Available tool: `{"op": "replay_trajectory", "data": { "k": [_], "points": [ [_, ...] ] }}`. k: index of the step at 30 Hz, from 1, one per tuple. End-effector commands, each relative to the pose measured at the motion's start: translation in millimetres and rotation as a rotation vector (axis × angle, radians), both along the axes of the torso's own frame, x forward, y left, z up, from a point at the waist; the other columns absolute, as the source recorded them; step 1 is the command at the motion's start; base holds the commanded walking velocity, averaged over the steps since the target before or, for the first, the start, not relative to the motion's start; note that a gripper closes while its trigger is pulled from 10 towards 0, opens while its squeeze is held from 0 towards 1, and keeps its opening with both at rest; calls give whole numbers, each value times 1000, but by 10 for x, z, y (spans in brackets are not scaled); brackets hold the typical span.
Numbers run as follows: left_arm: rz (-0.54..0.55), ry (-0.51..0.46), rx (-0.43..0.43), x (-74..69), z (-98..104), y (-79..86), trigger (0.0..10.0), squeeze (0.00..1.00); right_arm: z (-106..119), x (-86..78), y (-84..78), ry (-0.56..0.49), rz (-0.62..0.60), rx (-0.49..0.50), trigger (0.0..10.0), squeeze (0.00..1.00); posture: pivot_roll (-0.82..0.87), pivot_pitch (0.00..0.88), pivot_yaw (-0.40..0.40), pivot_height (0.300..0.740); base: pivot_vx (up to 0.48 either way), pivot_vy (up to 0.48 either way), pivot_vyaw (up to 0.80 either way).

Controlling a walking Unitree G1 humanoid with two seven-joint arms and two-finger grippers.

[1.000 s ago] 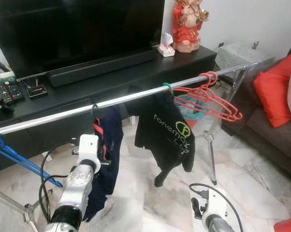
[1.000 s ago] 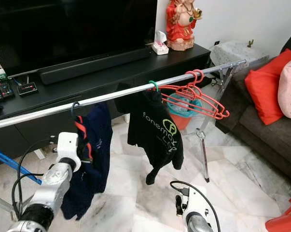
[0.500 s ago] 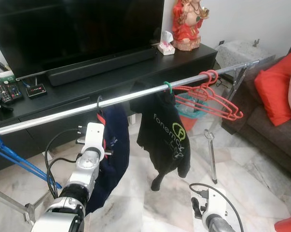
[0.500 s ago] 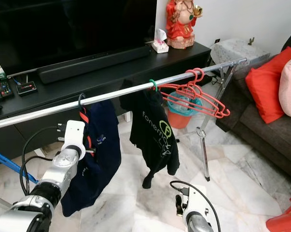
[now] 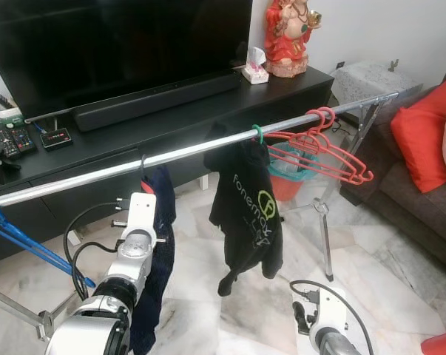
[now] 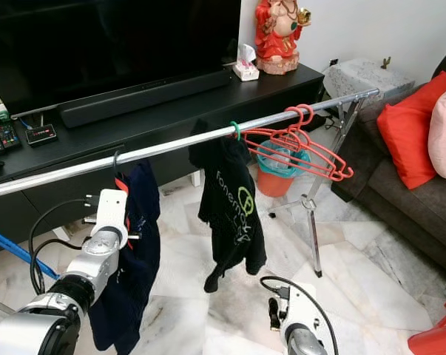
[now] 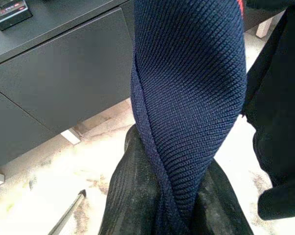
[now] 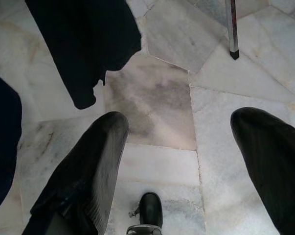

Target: Hang hanger

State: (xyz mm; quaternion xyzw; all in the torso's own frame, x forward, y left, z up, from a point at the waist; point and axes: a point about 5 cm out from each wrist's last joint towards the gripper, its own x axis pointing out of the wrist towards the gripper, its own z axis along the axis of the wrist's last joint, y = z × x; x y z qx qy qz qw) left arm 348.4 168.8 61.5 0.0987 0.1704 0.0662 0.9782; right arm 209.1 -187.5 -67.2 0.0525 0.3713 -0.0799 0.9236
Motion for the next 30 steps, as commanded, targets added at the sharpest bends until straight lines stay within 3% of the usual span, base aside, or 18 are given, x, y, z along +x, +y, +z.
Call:
{"op": "replay_trajectory", "data": {
  "k": [1,3,4,18,30],
  "points": [
    [-18,23,20,-40,-69,-7,10000,0,7,2,-22,-8,-8,-4,10000,0,-19,0,-24,740,0,0,0],
    [-24,16,19,-40,-65,-14,10000,0,7,2,-23,-9,-8,-3,10000,0,-18,0,-25,740,0,0,0],
    [-25,4,10,-39,-57,-17,10000,1000,8,3,-22,-10,-8,-3,10000,0,-16,0,-25,740,0,0,0],
    [-61,-124,-35,-65,38,24,10000,1000,9,3,-21,-13,-7,1,10000,0,-12,0,-24,740,0,0,0],
    [-99,-245,-64,-248,101,98,10000,1000,7,-2,-23,-16,-12,2,10000,0,-9,0,-22,740,0,0,0]
  ]
}}
